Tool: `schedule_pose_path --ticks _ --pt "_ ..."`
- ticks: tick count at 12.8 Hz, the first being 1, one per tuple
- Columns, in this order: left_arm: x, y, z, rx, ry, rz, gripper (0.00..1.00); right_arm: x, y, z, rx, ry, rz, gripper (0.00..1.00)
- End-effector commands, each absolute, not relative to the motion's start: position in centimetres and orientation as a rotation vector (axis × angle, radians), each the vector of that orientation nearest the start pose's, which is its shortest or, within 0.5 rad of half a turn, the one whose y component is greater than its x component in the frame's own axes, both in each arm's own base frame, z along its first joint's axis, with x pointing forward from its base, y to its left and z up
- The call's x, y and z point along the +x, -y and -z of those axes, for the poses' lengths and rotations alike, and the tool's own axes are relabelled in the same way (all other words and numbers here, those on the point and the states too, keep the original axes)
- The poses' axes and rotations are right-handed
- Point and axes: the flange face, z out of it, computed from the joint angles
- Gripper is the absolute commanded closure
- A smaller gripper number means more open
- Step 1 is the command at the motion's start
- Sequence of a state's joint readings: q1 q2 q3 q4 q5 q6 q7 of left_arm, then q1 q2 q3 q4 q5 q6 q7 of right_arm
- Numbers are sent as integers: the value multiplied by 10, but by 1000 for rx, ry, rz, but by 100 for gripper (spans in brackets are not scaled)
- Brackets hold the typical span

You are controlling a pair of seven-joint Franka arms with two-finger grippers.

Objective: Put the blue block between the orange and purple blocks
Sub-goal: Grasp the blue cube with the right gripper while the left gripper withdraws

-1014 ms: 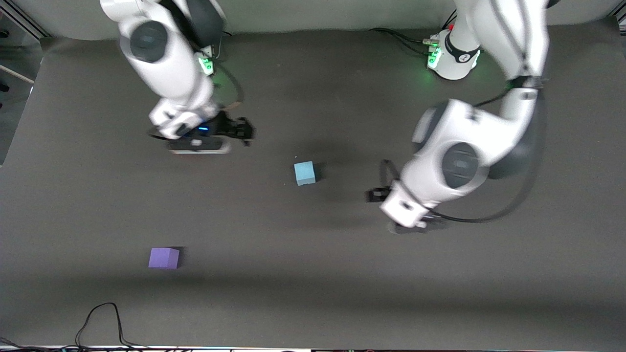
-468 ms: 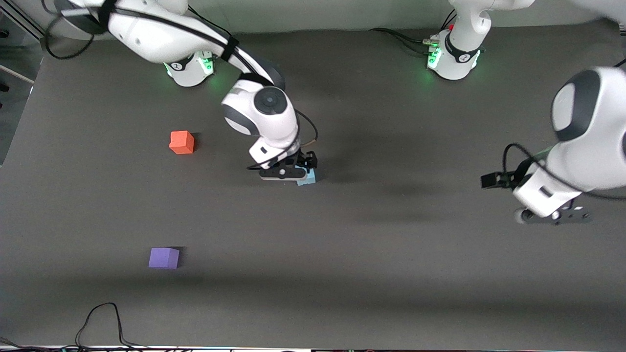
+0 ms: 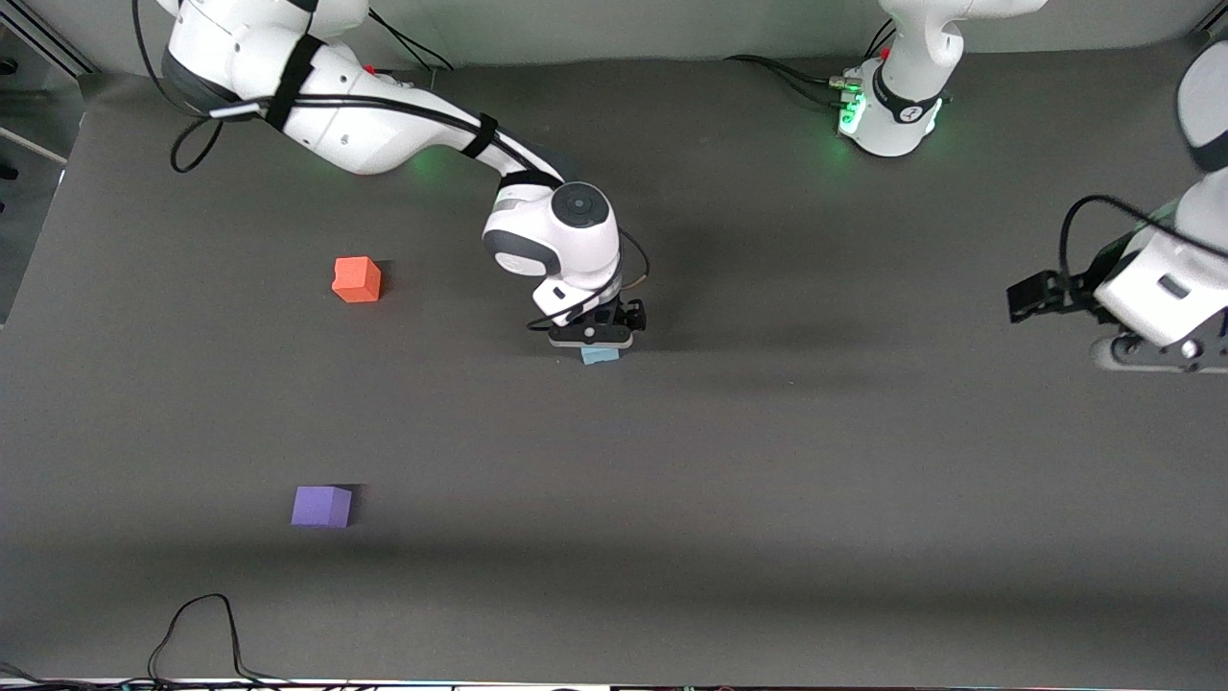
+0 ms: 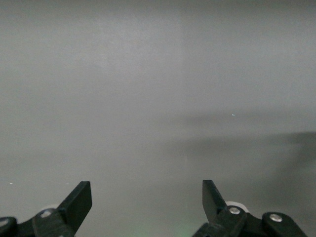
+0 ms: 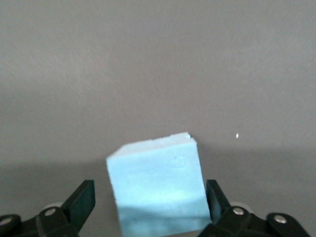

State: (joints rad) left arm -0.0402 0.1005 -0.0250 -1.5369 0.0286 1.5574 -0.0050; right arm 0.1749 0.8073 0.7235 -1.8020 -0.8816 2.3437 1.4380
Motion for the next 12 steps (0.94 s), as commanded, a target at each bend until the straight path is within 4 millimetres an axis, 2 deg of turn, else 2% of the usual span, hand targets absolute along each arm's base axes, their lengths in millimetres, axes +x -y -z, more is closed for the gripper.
schedule_pose_path --ticks 1,2,3,4,5,6,7,8,10,12 --pt "561 20 -603 -3098 -164 -115 0 431 -473 -180 -3139 -106 222 57" --pt "558 21 -607 -3100 -166 -103 0 433 -471 -181 -3143 -107 224 73" --pt "555 23 -613 -3103 -164 -89 0 440 -466 -186 -3148 -113 240 77" --pt "555 25 -613 -3103 -168 -88 0 450 -459 -194 -3165 -133 259 77" --pt "555 26 -613 -3106 -169 -91 0 457 -452 -201 -3182 -162 273 81" --pt "555 30 -614 -3105 -178 -83 0 459 -453 -222 -3179 -176 299 88" --pt "555 31 -614 -3109 -178 -81 0 467 -443 -239 -3183 -217 309 89" --pt "556 26 -613 -3113 -169 -79 0 473 -435 -268 -3165 -255 268 89" --pt "555 24 -614 -3112 -164 -81 0 497 -395 -313 -3171 -272 144 88" --pt "556 24 -614 -3114 -155 -81 0 515 -358 -346 -3196 -271 70 88"
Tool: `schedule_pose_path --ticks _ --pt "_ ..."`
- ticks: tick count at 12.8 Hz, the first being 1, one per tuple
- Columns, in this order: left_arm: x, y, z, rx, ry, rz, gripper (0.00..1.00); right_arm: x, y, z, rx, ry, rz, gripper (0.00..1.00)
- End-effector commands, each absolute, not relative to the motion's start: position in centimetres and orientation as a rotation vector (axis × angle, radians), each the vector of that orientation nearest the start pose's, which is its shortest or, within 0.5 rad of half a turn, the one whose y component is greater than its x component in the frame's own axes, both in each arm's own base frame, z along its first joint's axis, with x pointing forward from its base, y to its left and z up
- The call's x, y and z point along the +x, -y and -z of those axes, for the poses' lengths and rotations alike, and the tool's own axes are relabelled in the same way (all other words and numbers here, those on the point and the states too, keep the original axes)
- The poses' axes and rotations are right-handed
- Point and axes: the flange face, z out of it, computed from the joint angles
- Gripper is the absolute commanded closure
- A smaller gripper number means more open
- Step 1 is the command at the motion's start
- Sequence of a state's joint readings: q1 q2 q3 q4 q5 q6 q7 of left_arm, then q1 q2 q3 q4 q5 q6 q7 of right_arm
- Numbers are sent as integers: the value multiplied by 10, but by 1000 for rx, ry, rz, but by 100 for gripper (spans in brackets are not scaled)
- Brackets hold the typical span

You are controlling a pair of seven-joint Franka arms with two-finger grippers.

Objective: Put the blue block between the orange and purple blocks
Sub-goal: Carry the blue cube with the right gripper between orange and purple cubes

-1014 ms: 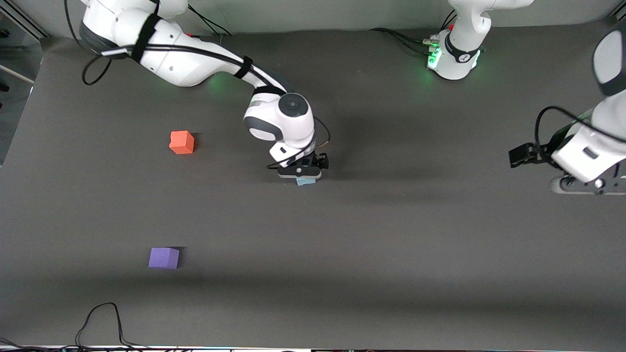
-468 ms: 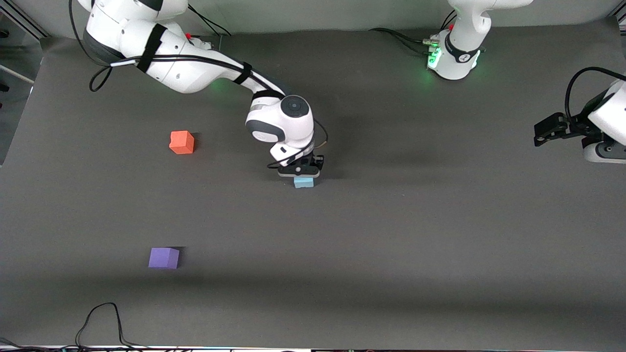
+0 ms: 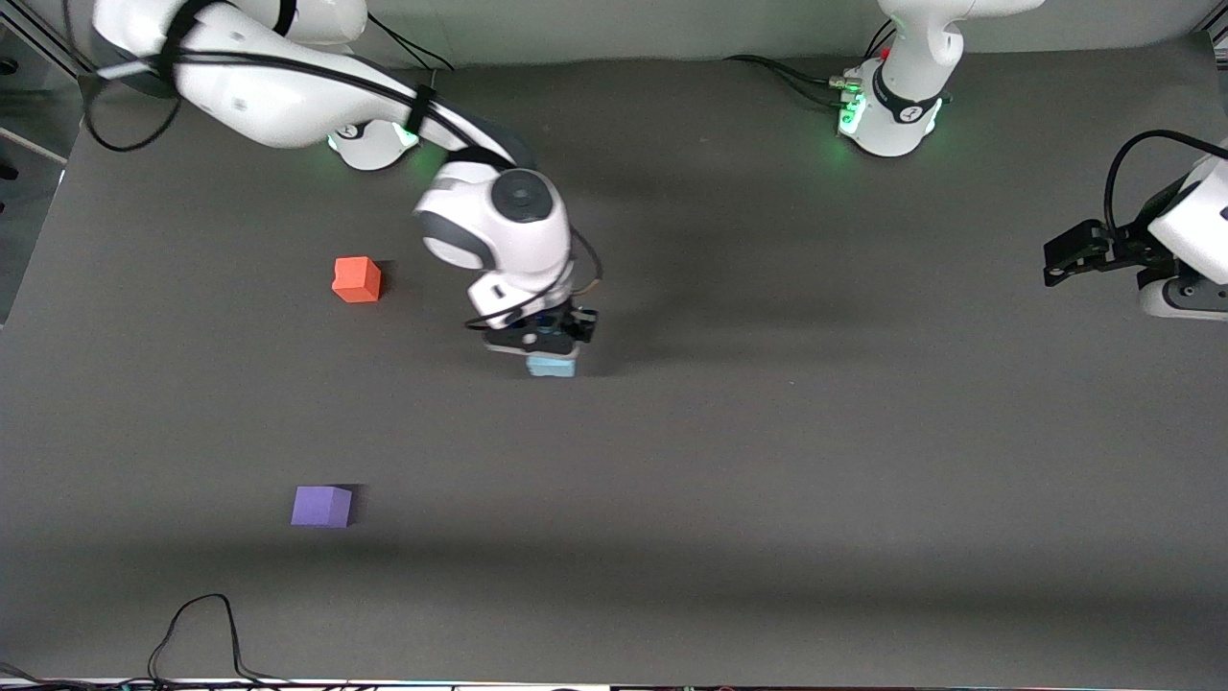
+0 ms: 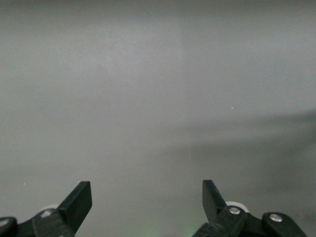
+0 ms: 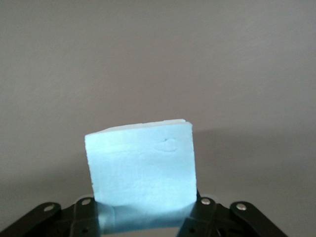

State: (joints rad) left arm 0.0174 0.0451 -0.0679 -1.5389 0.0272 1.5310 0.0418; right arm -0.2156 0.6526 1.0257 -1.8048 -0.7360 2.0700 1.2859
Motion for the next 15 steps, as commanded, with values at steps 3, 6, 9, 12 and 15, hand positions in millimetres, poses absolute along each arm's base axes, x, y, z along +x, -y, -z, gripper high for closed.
schedule_pose_path --ticks 3,6,9,12,15 --pt "556 25 -612 -3116 -138 -91 0 555 -274 -374 -3180 -268 12 88" --pt "555 29 -610 -3118 -107 -109 0 583 -204 -390 -3190 -254 19 87" --pt "553 28 -610 -3127 -108 -117 0 606 -126 -381 -3185 -232 -10 87" --pt "554 28 -612 -3131 -108 -108 0 601 -69 -333 -3181 -199 -28 87" --pt "552 28 -614 -3129 -112 -108 0 564 -48 -254 -3151 -185 55 87"
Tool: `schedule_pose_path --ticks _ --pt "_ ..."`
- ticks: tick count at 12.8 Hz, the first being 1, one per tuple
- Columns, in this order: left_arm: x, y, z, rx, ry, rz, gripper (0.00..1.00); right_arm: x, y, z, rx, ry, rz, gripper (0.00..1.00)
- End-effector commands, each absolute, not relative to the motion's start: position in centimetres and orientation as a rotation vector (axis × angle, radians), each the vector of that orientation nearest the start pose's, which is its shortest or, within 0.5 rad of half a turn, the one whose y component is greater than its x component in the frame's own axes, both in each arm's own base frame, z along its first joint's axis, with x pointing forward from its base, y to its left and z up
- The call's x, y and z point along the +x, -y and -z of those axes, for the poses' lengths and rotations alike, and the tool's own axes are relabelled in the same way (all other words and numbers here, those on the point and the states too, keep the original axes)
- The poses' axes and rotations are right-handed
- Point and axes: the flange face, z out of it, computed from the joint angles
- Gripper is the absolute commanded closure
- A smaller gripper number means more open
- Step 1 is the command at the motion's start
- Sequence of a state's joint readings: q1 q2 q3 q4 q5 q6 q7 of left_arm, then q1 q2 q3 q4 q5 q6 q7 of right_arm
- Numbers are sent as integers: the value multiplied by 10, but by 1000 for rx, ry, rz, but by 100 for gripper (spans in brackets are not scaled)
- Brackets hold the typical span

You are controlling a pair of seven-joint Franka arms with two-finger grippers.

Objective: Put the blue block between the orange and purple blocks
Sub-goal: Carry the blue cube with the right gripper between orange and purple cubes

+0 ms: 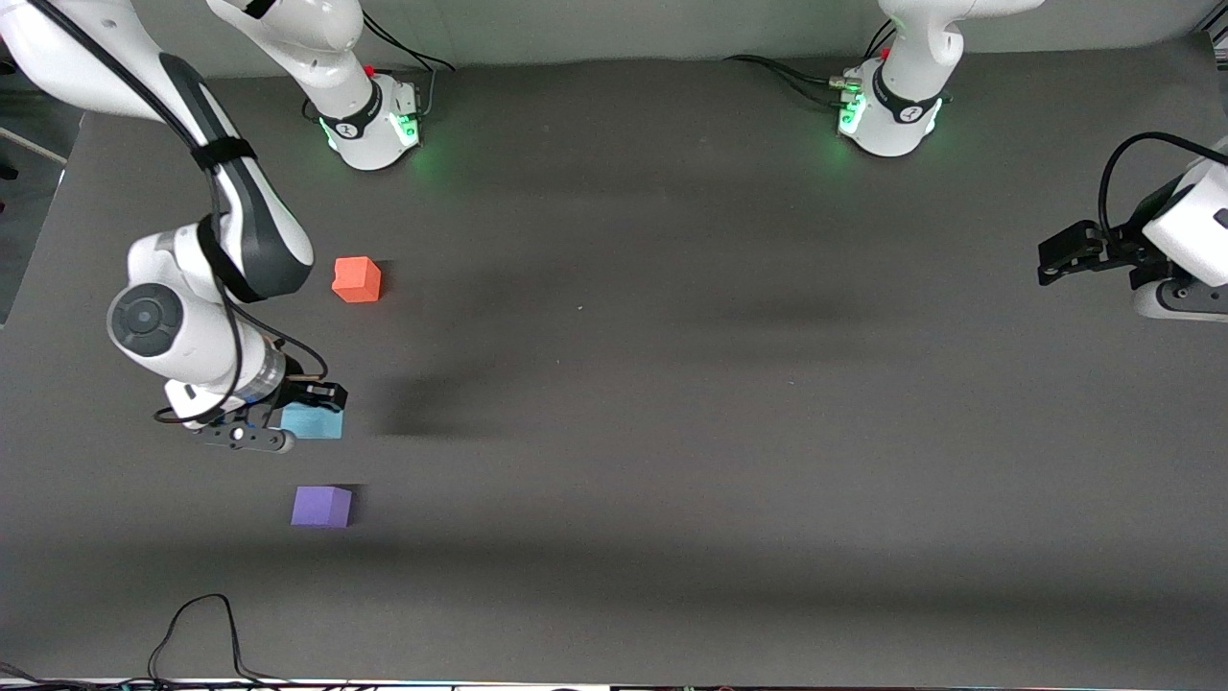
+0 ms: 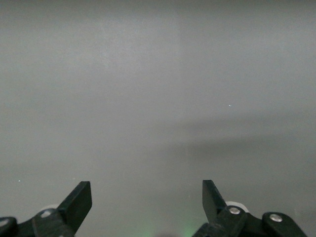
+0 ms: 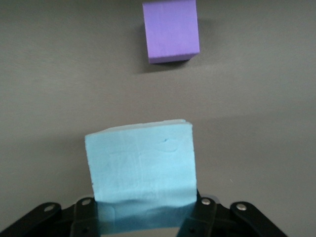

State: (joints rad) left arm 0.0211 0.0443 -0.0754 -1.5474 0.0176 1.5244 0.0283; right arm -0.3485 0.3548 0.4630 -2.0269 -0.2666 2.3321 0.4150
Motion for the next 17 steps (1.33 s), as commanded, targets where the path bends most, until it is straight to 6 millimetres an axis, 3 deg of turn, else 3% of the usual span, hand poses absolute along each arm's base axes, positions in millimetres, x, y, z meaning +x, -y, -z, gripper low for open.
schedule_pose_path --ticks 1,4,6,10,12,14,17 --pt "552 28 -615 -3131 -106 -101 0 560 -48 -241 -3143 -175 51 87" --pt "552 32 -613 -3128 -110 -108 0 547 -49 -218 -3131 -183 11 79" --pt "553 32 -612 -3130 -110 -105 0 541 -36 -205 -3128 -206 13 73" --pt "554 32 -610 -3151 -104 -100 0 540 -24 -197 -3134 -229 -8 70" --pt "554 32 -610 -3151 -102 -100 0 539 -24 -195 -3133 -239 -15 0" --pt "555 32 -610 -3151 -102 -100 0 543 -22 -213 -3147 -251 14 0" --pt "555 32 -610 -3151 -99 -100 0 560 -14 -300 -3215 -276 62 0"
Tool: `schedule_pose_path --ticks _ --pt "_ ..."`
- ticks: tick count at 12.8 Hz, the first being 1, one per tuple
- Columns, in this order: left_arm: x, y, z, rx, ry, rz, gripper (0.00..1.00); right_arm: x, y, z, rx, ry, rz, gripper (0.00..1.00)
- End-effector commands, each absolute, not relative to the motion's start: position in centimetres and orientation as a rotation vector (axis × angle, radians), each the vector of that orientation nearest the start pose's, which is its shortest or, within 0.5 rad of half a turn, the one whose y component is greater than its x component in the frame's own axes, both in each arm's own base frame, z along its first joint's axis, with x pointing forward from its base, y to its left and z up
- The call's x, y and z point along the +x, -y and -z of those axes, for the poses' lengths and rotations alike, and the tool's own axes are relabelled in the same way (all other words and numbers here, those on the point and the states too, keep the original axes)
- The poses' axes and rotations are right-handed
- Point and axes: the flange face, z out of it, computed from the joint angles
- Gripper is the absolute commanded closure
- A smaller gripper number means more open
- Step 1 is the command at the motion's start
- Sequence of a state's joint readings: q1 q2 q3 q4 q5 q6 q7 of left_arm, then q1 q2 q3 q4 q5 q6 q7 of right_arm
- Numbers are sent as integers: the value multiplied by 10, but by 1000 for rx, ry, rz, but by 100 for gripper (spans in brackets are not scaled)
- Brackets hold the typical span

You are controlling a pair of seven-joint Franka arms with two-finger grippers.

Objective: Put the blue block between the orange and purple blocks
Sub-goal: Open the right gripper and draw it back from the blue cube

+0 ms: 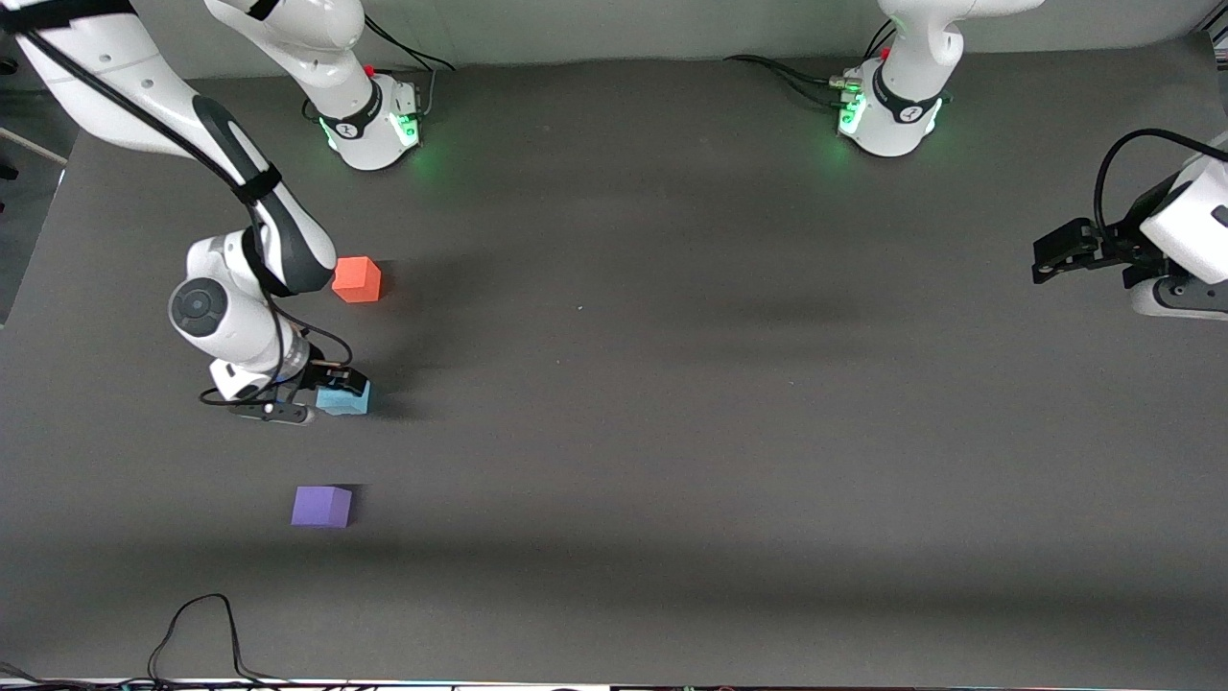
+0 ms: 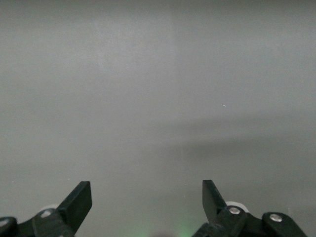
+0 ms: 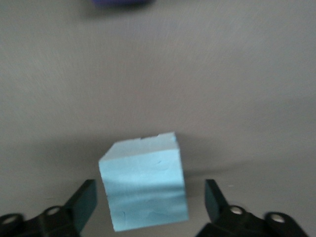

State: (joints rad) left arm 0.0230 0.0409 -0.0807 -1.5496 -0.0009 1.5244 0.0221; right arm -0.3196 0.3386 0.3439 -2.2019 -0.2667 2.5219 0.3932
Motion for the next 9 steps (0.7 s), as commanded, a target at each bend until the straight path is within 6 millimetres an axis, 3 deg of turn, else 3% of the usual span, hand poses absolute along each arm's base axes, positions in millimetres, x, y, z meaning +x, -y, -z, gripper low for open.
schedule_pose_path --ticks 1,4,6,9 --pt "555 32 -610 -3153 -102 -97 0 566 -15 -339 -3237 -283 109 0" --pt "555 32 -610 -3153 -100 -97 0 567 -36 -437 -3137 -292 174 0" --pt "555 32 -610 -3153 -100 -97 0 569 -24 -494 -3017 -287 126 0" --pt "555 32 -610 -3153 -100 -97 0 559 -21 -567 -3028 -226 105 0"
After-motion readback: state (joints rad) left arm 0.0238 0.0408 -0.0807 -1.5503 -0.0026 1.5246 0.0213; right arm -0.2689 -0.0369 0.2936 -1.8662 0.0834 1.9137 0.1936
